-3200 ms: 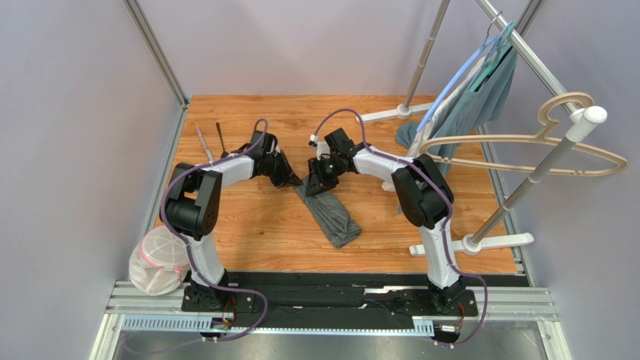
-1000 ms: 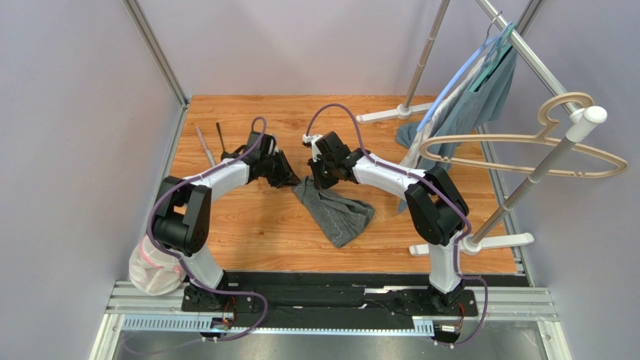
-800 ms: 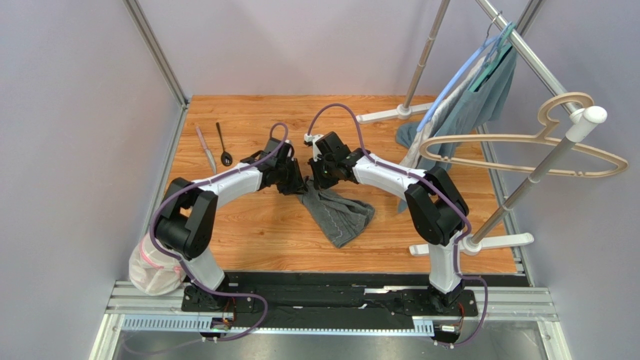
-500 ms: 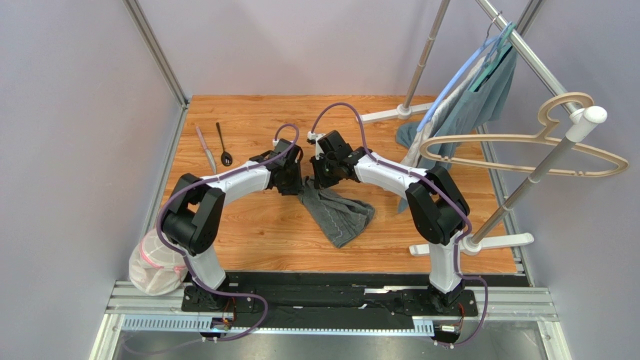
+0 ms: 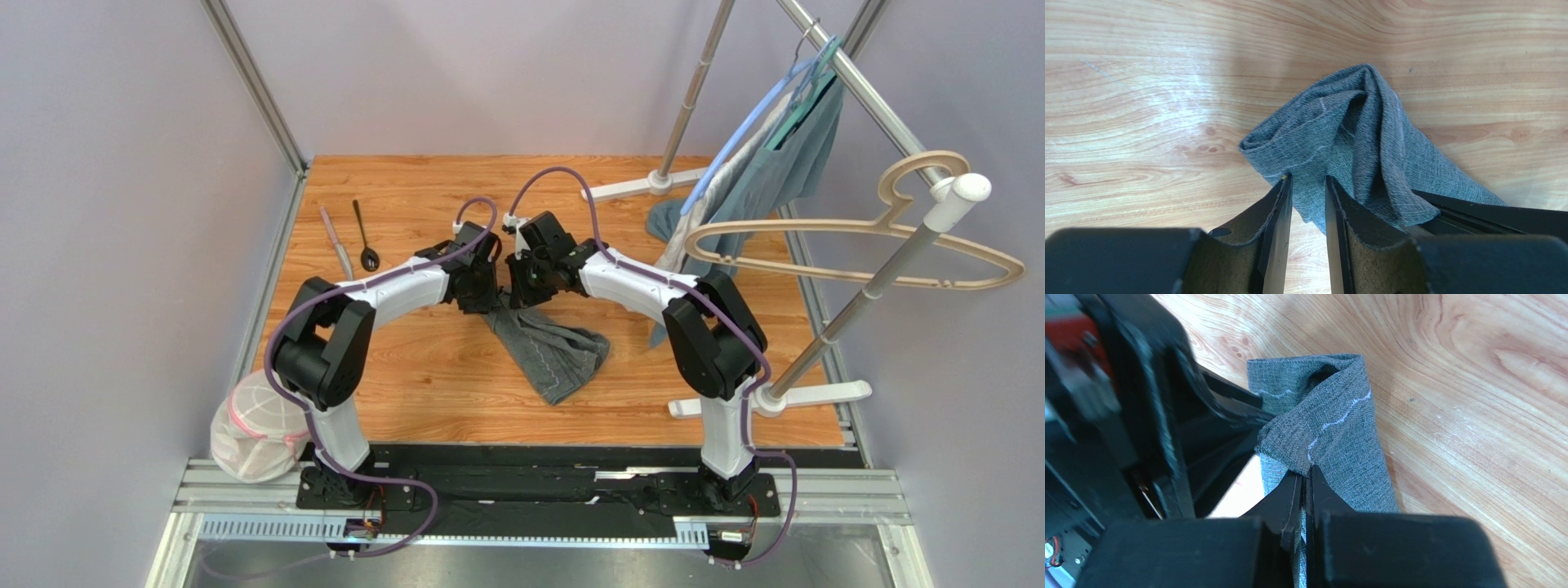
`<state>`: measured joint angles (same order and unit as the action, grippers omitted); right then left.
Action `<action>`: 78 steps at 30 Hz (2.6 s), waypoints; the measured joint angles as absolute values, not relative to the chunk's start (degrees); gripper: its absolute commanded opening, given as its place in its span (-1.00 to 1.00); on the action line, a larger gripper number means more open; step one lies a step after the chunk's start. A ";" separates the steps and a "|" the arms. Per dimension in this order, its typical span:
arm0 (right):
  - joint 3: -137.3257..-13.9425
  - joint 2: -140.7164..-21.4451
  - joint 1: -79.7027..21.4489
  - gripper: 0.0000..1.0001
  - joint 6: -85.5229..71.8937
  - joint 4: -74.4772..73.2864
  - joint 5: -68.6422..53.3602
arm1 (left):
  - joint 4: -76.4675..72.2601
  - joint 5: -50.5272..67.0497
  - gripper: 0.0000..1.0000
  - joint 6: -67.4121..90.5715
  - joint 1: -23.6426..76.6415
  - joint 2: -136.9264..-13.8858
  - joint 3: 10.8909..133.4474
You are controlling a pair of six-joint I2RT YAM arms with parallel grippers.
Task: Fold the napkin into a case and place the utensils inside
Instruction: Grasp the top corner of the smaller rectangle folded napkin from the folded napkin.
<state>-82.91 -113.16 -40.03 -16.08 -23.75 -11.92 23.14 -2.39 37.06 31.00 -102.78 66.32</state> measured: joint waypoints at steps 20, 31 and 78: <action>-83.11 -113.16 -40.03 -1.00 -18.02 -23.79 -13.61 | 27.29 -5.08 -0.88 36.91 32.18 -107.46 70.91; -83.07 -113.19 -40.05 -1.00 -28.67 -23.83 -15.11 | 24.51 -4.91 -1.00 37.41 32.16 -100.88 66.89; -75.02 -121.27 -37.26 -0.26 -38.13 1.15 -32.12 | 10.04 6.04 -1.00 42.35 24.16 -95.39 53.10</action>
